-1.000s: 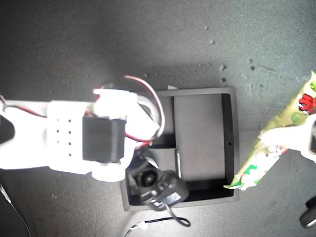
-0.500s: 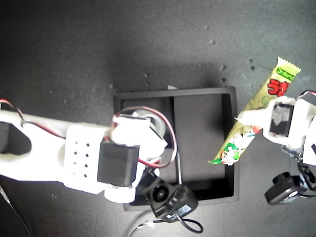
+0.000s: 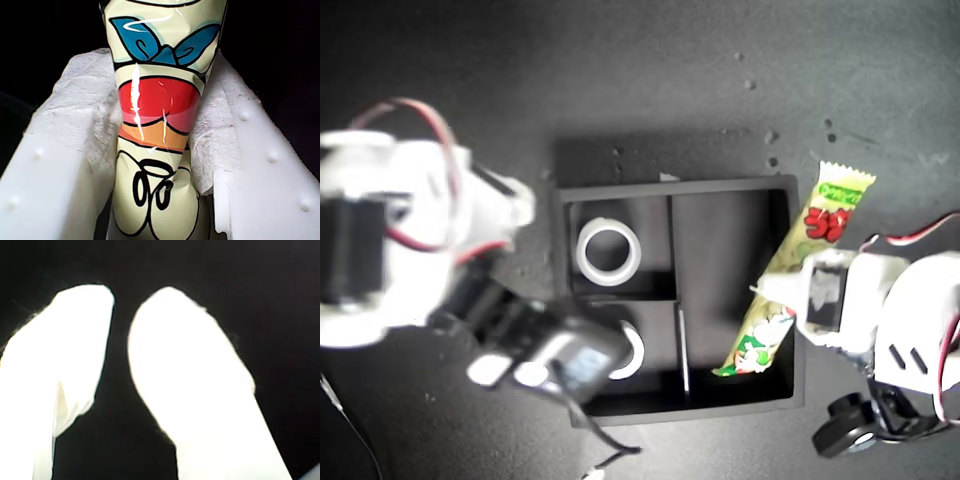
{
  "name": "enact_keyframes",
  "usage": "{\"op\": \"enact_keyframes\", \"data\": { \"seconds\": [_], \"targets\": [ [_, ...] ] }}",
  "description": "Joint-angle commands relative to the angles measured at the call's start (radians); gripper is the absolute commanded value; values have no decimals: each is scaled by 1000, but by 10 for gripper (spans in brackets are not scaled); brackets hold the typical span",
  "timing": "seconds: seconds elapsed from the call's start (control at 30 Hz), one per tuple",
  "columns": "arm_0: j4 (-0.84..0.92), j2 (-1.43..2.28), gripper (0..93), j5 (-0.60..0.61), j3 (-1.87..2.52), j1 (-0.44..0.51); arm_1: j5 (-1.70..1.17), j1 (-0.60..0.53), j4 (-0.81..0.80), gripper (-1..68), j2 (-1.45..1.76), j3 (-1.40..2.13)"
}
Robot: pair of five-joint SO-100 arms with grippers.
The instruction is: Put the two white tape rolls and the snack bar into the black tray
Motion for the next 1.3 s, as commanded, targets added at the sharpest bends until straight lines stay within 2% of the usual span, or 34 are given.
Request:
{"op": "enact_keyframes", "data": {
  "seconds": [0.0,0.17,0.27,0.33,0.37,0.47,0.5,0.57,0.67,0.73,0.93,1.13,1.27],
  "targets": [
    [-72,426,1,-35,357,-26,-8,-9,48,219,5,-51],
    [-273,824,1,-80,822,25,-6,8,150,364,15,-120],
    [-344,942,1,-129,1019,72,-5,35,239,411,17,-210],
    [-391,1012,1,-167,1138,104,29,55,324,404,17,-311],
    [-416,1052,1,-186,1198,120,58,66,385,368,17,-373],
    [-486,1190,1,-235,1374,160,187,117,626,159,18,-580],
    [-508,1241,1,-247,1431,170,222,132,661,96,41,-591],
    [-548,1348,1,-259,1546,192,333,158,660,-2,198,-433],
    [-555,1526,1,-275,1690,216,491,183,629,-3,448,-152],
    [-535,1651,0,-278,1776,224,591,192,526,-4,680,121],
    [-554,1654,0,-272,1878,216,793,181,230,-6,1410,879],
    [-580,1654,0,-259,1936,215,868,150,54,-6,1729,1353],
    [-566,1654,0,-295,1936,213,856,179,20,-6,1956,1631]
  ]
}}
